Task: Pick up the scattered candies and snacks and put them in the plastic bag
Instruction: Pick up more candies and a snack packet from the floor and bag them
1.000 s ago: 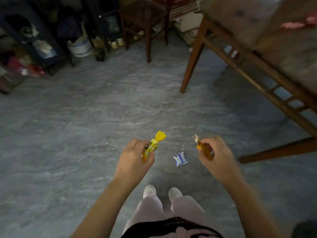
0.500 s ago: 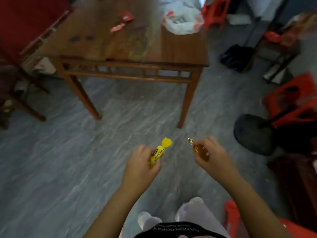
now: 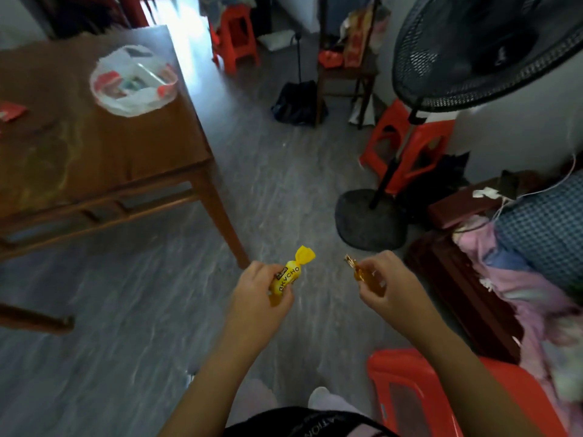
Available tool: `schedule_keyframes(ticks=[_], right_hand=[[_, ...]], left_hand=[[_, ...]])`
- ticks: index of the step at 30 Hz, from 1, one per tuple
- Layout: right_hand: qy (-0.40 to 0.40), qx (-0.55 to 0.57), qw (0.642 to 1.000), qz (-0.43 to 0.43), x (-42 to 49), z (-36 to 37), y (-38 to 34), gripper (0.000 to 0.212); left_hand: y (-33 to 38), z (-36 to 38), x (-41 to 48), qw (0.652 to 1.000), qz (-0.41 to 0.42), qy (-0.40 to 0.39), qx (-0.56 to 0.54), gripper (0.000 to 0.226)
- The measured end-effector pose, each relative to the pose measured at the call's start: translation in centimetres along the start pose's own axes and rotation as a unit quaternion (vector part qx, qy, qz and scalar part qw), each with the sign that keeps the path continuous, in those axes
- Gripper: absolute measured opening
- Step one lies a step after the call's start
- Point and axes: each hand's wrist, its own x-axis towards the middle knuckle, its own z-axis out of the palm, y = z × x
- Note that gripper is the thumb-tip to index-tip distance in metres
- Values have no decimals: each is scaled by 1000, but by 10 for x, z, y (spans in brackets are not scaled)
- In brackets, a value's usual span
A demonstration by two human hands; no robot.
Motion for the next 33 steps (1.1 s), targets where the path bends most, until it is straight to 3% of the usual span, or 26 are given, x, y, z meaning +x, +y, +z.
schedule_keyframes(ticks=[8, 22, 28, 33], right_hand=[[-2, 4, 1000, -4, 112, -8, 33, 19], [-36, -16, 998, -42, 428, -2, 27, 15], [-64, 18, 997, -45, 526, 22, 36, 17], [-108, 8, 989, -99, 642, 46, 45, 19]], left_hand=[[-21, 26, 108, 1000, -21, 0, -4, 21], [-77, 9, 419, 999, -20, 41, 16, 15], [-98, 14, 495, 997, -64, 50, -1, 21], [-134, 5, 566, 986, -141, 93, 16, 25]])
